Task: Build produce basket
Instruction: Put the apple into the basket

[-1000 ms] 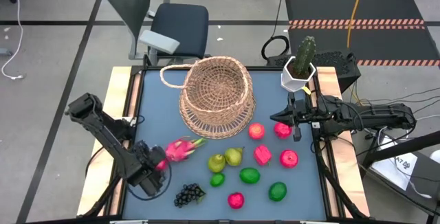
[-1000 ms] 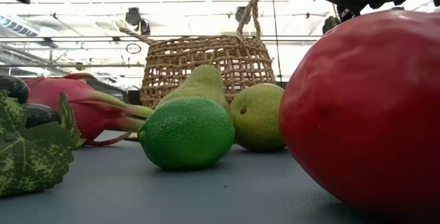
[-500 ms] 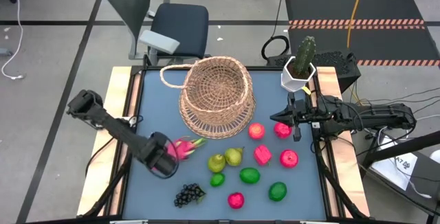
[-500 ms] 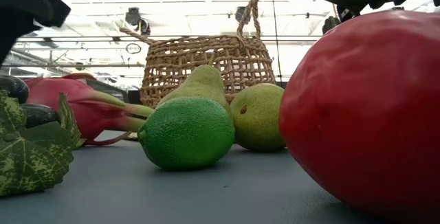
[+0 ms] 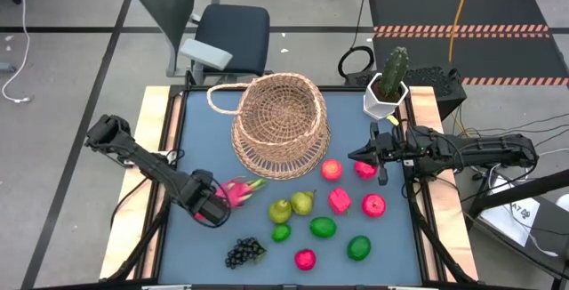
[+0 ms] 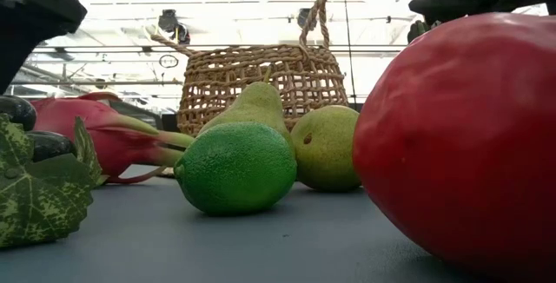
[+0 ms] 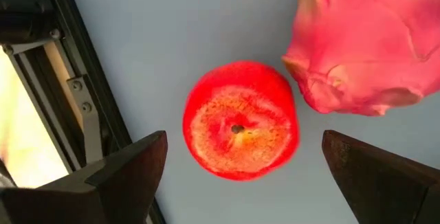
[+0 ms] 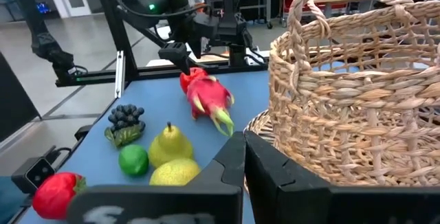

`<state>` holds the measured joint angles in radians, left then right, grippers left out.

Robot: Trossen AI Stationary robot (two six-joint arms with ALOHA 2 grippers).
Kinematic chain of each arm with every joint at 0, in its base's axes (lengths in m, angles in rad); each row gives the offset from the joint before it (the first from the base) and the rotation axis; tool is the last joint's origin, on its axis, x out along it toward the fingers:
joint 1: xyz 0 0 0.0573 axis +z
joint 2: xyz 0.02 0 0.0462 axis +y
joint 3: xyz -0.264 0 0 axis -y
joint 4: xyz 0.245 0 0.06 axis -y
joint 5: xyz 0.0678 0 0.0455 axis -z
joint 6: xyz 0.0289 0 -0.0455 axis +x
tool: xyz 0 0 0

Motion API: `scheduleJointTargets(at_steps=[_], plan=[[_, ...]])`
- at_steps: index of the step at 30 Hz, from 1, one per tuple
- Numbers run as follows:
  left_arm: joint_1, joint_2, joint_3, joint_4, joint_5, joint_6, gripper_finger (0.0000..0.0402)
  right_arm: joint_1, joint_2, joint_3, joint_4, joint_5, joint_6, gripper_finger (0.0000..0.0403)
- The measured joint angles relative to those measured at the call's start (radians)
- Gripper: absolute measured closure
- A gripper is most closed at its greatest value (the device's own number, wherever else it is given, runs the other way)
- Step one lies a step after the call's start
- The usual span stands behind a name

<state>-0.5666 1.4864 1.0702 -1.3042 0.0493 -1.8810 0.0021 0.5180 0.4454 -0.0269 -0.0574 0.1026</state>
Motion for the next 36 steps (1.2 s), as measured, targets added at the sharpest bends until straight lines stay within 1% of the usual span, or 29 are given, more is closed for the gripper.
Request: scheduleJointTargets(at_steps=[5, 10, 15, 20, 23, 36], plan=[[-0.032, 0.000, 0.000, 0.000, -0.041, -0.020, 0.0014, 0.000, 0.000, 0.000, 0.011, 0.000, -0.021, 0.0403], [-0.054, 0.000, -0.003, 0.006, -0.058, -0.037, 0.0014, 0.000, -0.001, 0.000, 0.048, 0.000, -0.036, 0.0403], [-0.078, 0.000, -0.049, 0.040, -0.058, -0.045, 0.0014, 0.000, -0.001, 0.000, 0.061, 0.000, -0.036, 0.0403], [-0.084, 0.000, -0.109, 0.156, -0.058, -0.033, 0.0014, 0.000, -0.001, 0.000, 0.061, 0.000, -0.027, 0.0403], [-0.084, 0.000, -0.134, 0.193, -0.058, -0.033, 0.0014, 0.000, -0.001, 0.000, 0.061, 0.000, -0.020, 0.0403], [-0.084, -0.001, -0.152, 0.203, -0.074, -0.029, 0.0014, 0.000, -0.001, 0.000, 0.061, 0.000, -0.017, 0.0403]])
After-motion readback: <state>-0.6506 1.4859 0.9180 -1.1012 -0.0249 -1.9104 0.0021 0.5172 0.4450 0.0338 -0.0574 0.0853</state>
